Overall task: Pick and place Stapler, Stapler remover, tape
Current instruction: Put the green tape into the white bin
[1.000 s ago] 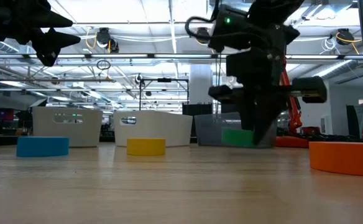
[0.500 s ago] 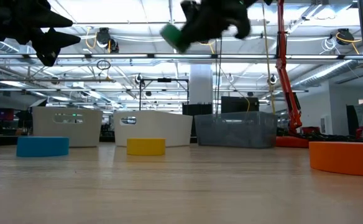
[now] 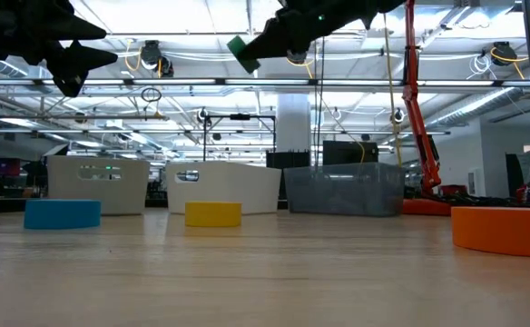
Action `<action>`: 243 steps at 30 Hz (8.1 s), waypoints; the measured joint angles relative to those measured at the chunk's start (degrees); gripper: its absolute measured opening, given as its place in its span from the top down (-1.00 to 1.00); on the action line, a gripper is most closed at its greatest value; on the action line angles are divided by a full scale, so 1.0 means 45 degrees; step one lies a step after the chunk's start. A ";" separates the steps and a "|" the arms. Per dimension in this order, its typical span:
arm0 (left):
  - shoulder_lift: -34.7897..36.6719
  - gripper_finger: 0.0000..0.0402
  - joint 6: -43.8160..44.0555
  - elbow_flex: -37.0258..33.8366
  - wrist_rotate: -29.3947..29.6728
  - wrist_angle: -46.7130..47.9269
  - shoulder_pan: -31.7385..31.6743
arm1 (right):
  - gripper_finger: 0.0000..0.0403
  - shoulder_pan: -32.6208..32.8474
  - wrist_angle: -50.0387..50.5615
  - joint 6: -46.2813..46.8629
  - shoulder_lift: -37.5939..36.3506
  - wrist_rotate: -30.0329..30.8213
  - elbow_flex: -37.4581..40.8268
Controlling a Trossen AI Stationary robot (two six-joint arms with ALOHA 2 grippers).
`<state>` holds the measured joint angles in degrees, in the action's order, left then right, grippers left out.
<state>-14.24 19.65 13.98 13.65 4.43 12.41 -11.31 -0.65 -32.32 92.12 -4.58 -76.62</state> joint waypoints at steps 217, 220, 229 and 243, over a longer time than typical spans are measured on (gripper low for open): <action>-2.2491 0.83 -0.1969 1.7622 -0.5765 1.0880 -1.0598 | 0.19 -0.4391 -0.0363 0.7832 -1.3099 0.1394 1.1115; -2.2763 0.83 -0.1957 1.7622 -0.5658 1.0870 -1.0597 | 0.19 -0.4391 -0.0358 0.8075 -1.3101 0.1394 1.1189; -2.3014 0.83 -0.0720 1.7619 -0.5438 0.9840 -1.0461 | 0.19 -0.4391 -0.0368 0.8087 -1.3092 0.1395 1.1259; -2.3226 0.83 0.0280 1.7617 -0.5132 0.9373 -1.0058 | 0.21 -0.4391 -0.0600 0.8039 -1.3092 0.1397 1.1259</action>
<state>-118.76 20.91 93.25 -9.44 46.61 -32.85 -31.07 -3.35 3.86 33.21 1.71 -25.96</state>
